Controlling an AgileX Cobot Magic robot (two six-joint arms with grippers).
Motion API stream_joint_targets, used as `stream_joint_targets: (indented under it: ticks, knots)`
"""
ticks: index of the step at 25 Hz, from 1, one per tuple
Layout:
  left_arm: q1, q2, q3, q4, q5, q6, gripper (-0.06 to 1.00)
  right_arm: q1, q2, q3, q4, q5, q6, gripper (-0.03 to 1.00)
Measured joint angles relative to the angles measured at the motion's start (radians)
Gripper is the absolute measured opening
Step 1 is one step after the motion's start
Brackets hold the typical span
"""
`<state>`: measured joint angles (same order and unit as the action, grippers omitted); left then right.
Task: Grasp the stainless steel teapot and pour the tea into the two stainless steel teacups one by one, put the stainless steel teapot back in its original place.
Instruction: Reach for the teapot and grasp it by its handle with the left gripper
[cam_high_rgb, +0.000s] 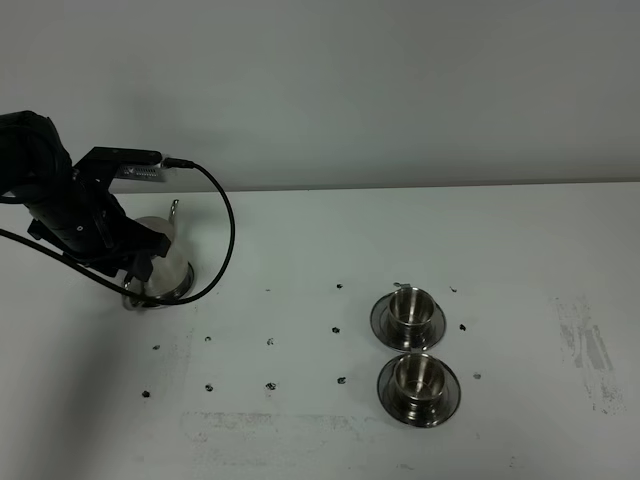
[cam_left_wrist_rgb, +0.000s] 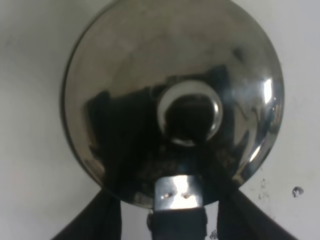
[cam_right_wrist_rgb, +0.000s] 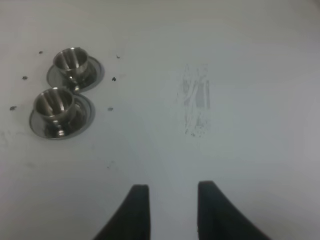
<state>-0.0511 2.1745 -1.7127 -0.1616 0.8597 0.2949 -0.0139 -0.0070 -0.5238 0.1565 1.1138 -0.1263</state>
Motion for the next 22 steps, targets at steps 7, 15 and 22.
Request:
stream_joint_targets:
  ticks: [7, 15, 22]
  knots:
    - [0.0, 0.001, 0.0, 0.02, 0.0, -0.002, 0.24, 0.0, 0.0, 0.0, 0.0, 0.0, 0.0, 0.22]
    - [0.0, 0.001, 0.0, 0.025, -0.001, 0.019, 0.24, 0.0, 0.0, 0.0, 0.0, 0.0, 0.0, 0.22]
    - [0.0, -0.019, 0.0, 0.032, -0.01, 0.054, 0.24, 0.0, 0.0, 0.0, 0.0, 0.0, 0.0, 0.22]
